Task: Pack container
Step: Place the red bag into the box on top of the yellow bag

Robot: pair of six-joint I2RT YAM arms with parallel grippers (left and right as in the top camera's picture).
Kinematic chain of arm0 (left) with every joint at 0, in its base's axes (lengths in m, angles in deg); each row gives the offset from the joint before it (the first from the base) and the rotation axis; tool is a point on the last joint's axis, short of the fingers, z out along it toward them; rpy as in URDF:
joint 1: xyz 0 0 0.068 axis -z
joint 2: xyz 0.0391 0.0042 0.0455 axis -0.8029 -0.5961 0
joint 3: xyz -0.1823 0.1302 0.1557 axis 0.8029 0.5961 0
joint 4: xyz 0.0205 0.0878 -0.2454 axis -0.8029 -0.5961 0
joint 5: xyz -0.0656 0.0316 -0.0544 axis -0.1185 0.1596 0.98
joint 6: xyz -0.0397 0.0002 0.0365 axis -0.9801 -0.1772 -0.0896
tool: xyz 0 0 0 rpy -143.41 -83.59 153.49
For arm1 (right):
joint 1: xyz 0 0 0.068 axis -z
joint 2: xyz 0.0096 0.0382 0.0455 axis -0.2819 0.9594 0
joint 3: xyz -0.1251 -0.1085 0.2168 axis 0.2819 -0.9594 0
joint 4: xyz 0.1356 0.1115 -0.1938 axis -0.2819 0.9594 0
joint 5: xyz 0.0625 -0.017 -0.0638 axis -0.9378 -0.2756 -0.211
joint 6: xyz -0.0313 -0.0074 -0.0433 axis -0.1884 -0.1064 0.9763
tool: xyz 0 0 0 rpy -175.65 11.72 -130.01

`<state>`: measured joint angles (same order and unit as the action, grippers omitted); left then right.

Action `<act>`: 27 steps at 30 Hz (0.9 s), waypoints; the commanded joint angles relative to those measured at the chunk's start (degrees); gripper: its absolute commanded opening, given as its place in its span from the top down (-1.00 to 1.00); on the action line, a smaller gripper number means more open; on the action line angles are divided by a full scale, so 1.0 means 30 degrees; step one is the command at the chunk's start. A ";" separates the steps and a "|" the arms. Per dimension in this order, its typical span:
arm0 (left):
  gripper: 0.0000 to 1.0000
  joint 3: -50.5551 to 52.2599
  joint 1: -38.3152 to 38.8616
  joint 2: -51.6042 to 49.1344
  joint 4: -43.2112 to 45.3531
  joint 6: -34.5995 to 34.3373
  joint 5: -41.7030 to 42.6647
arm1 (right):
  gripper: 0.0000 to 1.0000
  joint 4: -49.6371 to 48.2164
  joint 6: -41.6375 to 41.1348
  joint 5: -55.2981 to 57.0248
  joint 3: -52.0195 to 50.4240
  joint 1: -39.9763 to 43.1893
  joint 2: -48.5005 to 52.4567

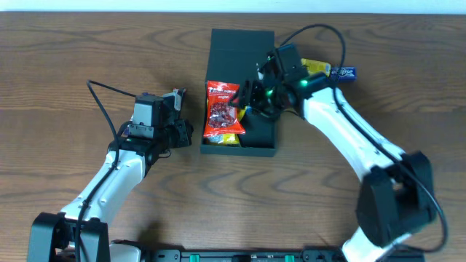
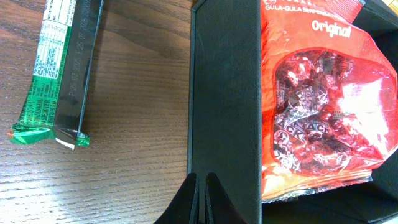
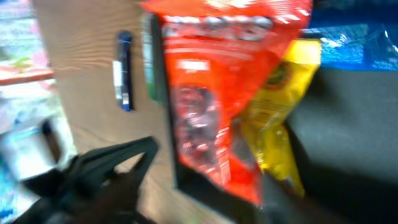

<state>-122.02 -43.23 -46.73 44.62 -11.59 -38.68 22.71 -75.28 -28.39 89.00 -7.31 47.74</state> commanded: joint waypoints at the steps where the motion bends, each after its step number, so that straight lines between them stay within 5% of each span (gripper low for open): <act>1: 0.88 0.0015 -0.0066 0.0182 0.0066 0.0000 0.0211 | 0.78 -0.0401 0.1137 0.0299 0.0029 0.0073 -0.1297; 3: 0.88 0.0015 -0.0066 0.0182 0.0073 0.0000 0.0211 | 0.98 -0.1071 0.1603 0.0546 0.0022 -0.0015 -0.1406; 27: 0.87 0.0015 -0.0058 0.0182 0.0335 -0.0007 0.0211 | 0.97 -0.4269 0.2572 -0.1392 0.0022 -0.0743 0.5166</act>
<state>-122.02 -43.23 -46.73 45.17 -11.59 -38.27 9.74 -69.79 -32.48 89.02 -8.95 61.12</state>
